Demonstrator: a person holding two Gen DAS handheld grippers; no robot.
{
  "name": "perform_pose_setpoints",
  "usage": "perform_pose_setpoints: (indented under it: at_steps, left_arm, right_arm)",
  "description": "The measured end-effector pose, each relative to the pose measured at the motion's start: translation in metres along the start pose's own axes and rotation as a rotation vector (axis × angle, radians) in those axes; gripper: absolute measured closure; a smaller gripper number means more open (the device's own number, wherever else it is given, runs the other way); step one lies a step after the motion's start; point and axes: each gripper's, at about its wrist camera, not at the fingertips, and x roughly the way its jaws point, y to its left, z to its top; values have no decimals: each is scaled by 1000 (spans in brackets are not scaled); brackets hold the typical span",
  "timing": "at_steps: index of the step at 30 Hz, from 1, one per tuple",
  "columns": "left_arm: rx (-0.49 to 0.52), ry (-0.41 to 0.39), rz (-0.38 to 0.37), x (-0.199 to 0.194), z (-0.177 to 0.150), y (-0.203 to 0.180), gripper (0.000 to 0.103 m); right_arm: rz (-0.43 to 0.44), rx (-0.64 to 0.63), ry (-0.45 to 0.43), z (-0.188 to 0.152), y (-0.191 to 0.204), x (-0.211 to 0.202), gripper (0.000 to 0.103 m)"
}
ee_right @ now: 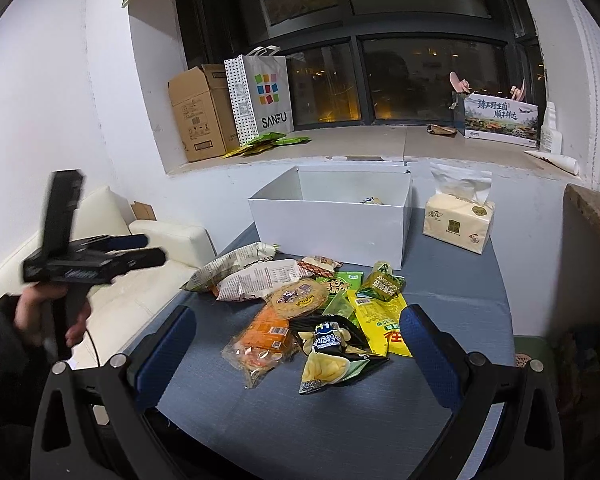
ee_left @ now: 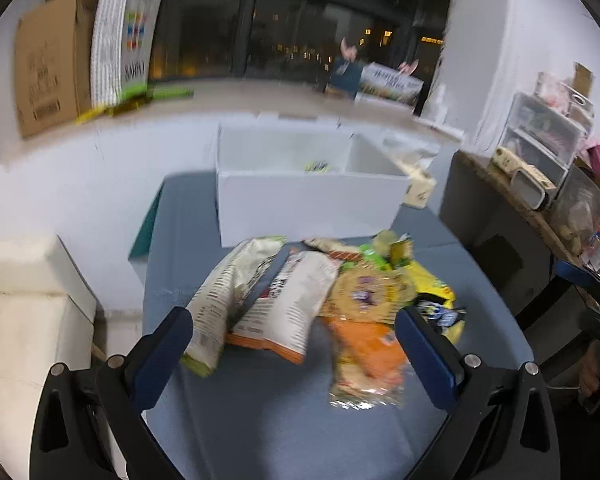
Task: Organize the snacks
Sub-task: 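Grasp white paper snack bag with left tool while right tool grasps another white bag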
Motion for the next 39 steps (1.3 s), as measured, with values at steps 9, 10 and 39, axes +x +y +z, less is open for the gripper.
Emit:
perform_pose_setpoints:
  at_steps: [9, 10, 39]
  left_arm:
    - [-127, 229, -22, 116, 19, 75, 0]
    - [-137, 254, -16, 126, 18, 80, 0]
    - [-102, -229, -26, -73, -36, 25, 70]
  right_arm:
    - [2, 12, 12, -2, -2, 3, 0]
    - [2, 12, 15, -3, -2, 3, 0]
    - [83, -429, 211, 10, 35, 115, 0]
